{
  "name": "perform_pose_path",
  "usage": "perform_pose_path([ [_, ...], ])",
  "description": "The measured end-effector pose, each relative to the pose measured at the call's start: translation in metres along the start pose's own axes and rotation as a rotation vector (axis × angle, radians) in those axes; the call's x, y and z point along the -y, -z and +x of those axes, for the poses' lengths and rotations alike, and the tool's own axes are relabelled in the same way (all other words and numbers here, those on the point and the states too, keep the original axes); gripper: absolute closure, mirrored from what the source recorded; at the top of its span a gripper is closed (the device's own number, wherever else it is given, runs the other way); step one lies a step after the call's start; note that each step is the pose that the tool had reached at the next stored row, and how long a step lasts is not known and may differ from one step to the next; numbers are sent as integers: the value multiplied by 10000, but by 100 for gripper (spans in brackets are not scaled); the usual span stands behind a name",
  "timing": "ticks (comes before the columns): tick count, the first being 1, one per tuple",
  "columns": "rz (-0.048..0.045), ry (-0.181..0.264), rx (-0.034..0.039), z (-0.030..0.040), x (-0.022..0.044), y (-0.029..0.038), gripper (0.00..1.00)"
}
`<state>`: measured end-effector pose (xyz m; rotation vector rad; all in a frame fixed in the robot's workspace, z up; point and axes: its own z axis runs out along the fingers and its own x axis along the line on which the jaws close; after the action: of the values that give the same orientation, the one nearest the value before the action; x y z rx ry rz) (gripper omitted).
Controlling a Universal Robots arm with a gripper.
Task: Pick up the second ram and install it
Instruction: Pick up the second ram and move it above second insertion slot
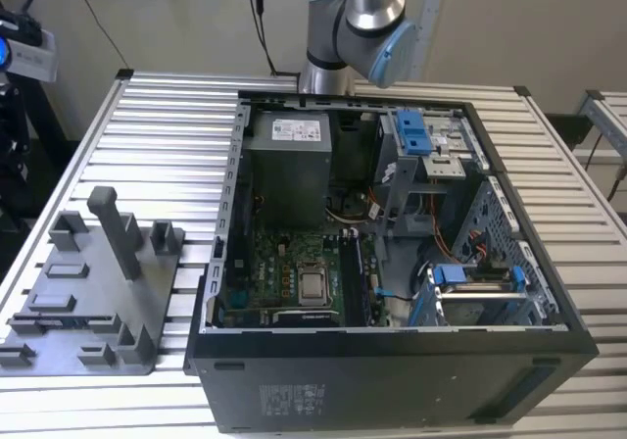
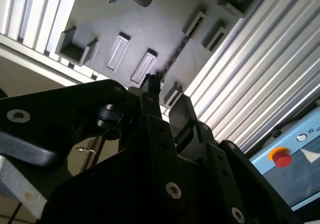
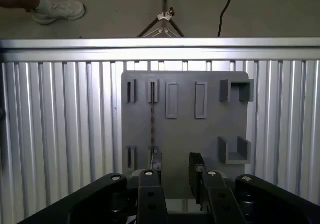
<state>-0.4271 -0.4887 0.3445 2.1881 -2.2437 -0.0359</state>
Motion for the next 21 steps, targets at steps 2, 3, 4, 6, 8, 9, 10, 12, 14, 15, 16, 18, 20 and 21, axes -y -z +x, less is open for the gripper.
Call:
perform_pose_path([
  [2, -2, 0, -1, 15, 0, -10, 64],
  [3, 0, 0, 0, 20, 1, -17, 64],
  [4, 1, 0, 1, 25, 1, -26, 64],
  [6, -1, -1, 0, 32, 1, -47, 64],
  [8, -2, 1, -1, 38, 3, -76, 64],
  [9, -2, 0, -1, 40, 3, -94, 64],
  [10, -1, 0, 1, 42, 3, -112, 64],
  [12, -1, 0, 1, 46, 4, -150, 64],
  [14, -2, 0, 0, 49, 5, -185, 64],
  [15, -1, 0, 1, 51, 5, -204, 64],
  [16, -1, 0, 1, 52, 4, -222, 64],
  [18, -1, 0, 1, 55, 1, -259, 64],
  [20, -1, 1, 1, 57, -4, -295, 64],
  [21, -2, 1, 1, 58, -8, -313, 64],
])
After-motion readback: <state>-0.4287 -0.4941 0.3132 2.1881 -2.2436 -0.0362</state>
